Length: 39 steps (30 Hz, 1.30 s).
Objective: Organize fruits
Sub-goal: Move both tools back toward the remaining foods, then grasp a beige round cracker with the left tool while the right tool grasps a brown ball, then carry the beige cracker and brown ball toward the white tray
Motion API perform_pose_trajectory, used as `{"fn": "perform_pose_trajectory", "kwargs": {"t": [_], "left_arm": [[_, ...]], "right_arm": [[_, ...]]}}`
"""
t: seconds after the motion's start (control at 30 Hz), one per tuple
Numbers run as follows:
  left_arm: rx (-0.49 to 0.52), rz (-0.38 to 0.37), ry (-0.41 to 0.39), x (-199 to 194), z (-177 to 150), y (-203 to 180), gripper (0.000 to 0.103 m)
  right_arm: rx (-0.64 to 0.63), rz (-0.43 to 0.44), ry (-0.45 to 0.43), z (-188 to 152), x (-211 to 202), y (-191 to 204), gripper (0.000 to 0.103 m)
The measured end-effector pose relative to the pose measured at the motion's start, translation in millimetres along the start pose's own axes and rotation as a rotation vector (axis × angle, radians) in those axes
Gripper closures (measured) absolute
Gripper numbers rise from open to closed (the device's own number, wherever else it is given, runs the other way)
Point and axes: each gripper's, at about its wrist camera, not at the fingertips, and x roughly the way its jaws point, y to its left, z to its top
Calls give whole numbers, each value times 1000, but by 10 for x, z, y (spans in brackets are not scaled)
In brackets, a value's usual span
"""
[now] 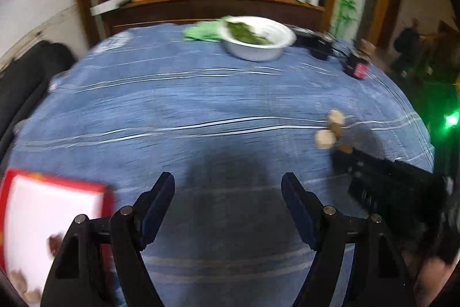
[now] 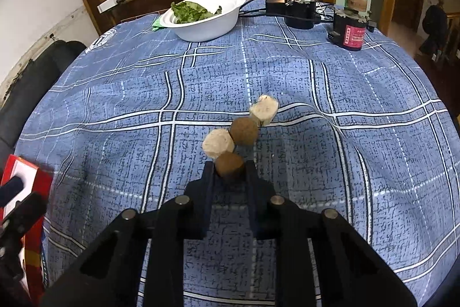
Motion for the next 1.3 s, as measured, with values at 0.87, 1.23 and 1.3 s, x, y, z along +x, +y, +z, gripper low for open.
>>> {"fn": "perform_pose_trajectory", "kwargs": {"t": [0.87,1.23,1.3], "left_arm": [[41,-84,67,423,134,-643,81],[4,-29,69,-102,-286,-282,81],[1,-21,66,-189,-352,-244,81]], "right_arm": [[115,-2,-58,-125,-459,-725,81],[61,25,-53,-383,-667,-353,81],[58,42,-53,-424,-712,-273,81]]}}
